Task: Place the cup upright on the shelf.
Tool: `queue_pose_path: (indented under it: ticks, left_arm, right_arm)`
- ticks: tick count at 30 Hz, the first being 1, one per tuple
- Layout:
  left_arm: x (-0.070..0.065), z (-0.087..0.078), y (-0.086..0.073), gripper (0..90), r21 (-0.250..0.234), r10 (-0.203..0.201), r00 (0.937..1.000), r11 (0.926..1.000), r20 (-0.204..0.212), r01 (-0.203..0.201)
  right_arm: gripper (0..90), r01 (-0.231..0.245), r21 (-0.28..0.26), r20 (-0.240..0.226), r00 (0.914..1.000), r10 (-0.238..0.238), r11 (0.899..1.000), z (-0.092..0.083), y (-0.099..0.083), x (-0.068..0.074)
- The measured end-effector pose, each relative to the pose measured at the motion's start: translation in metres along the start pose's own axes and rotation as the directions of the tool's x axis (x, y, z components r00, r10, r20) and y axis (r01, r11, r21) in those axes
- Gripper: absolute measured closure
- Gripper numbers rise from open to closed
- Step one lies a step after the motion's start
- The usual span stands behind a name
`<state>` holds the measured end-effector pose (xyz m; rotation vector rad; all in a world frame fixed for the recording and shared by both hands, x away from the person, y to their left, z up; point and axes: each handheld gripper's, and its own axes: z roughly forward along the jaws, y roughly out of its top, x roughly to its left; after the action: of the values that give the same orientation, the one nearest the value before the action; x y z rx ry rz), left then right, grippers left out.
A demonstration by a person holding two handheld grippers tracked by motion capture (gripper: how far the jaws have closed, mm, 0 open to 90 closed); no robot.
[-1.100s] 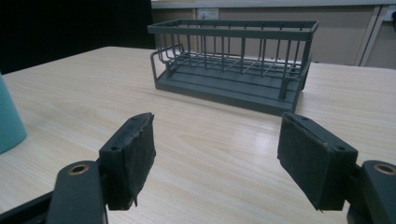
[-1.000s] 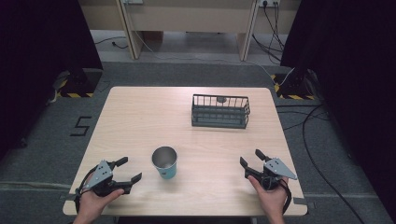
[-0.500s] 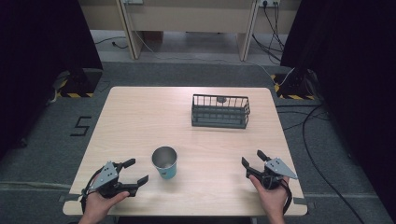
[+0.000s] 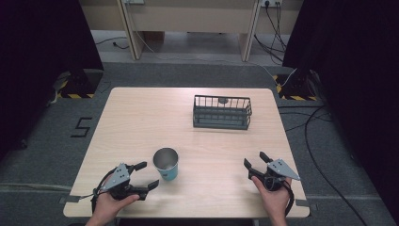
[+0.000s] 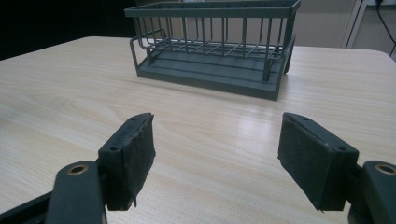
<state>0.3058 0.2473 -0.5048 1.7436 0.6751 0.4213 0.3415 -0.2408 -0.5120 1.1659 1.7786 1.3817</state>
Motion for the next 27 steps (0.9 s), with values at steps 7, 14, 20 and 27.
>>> queue_pose_path:
  ticks: [7,14,20,27]
  left_arm:
    - [-0.002,0.010,0.003,14.6,0.009,0.007,0.9998,0.9999,-0.021,-0.007]
    - [-0.001,0.024,0.006,14.6,0.017,0.028,0.9992,0.9995,-0.026,-0.028]
    - [0.001,0.032,0.007,14.6,0.018,0.028,0.9993,0.9995,-0.026,-0.027]
    - [0.002,0.040,0.009,14.3,0.015,0.030,0.9995,0.9994,-0.014,-0.030]
  right_arm:
    - [27.9,0.006,0.003,-0.004,1.0000,-0.006,1.000,0.000,0.000,0.000]
    - [28.0,0.005,0.007,-0.004,1.0000,-0.005,1.000,0.000,0.000,0.000]
    - [28.1,0.008,0.011,-0.004,1.0000,-0.008,1.000,0.001,0.000,0.001]
    - [28.3,0.010,0.019,-0.006,0.9999,-0.010,1.000,0.001,0.000,0.002]
